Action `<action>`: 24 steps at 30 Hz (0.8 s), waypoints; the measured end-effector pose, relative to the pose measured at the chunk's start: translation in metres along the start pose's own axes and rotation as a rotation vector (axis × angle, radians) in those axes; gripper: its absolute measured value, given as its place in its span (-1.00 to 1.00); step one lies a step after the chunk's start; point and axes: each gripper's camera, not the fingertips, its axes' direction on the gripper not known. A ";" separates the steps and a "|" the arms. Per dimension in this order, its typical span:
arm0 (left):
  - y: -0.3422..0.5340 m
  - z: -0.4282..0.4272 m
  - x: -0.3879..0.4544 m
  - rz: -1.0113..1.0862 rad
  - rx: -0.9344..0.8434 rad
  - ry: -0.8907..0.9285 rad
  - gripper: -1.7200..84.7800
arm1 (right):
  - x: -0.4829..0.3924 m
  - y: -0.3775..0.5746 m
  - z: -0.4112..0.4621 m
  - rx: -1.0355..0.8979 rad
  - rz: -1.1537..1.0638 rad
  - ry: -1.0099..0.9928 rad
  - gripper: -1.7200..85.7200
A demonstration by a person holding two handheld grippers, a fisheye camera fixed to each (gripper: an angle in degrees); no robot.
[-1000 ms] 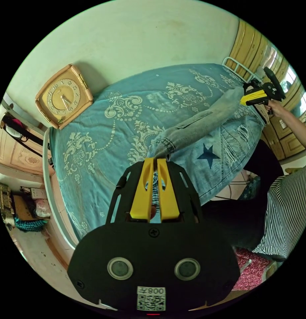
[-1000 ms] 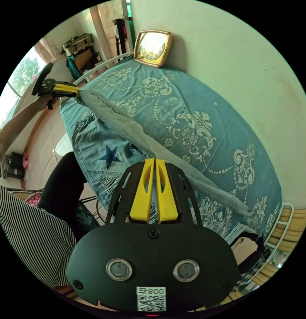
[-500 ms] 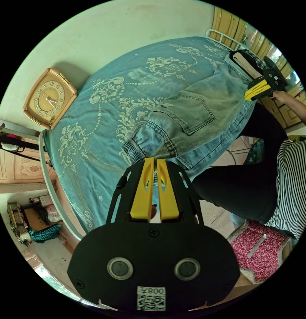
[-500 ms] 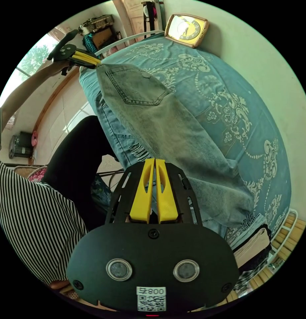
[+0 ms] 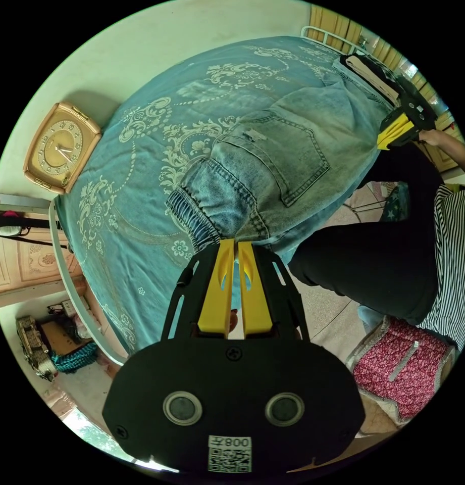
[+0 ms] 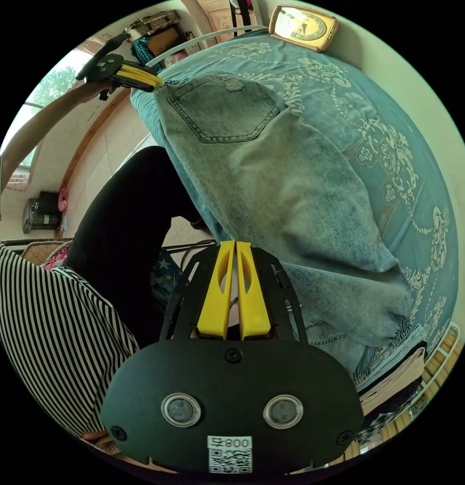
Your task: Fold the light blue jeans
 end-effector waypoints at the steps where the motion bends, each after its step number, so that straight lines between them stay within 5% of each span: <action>1: 0.000 0.002 0.001 0.002 -0.002 0.000 -0.94 | 0.000 -0.001 0.004 -0.004 -0.001 -0.004 -0.96; 24: -0.010 0.073 0.039 -0.076 -0.037 0.015 -0.94 | 0.035 -0.021 0.128 -0.062 0.029 0.026 -0.94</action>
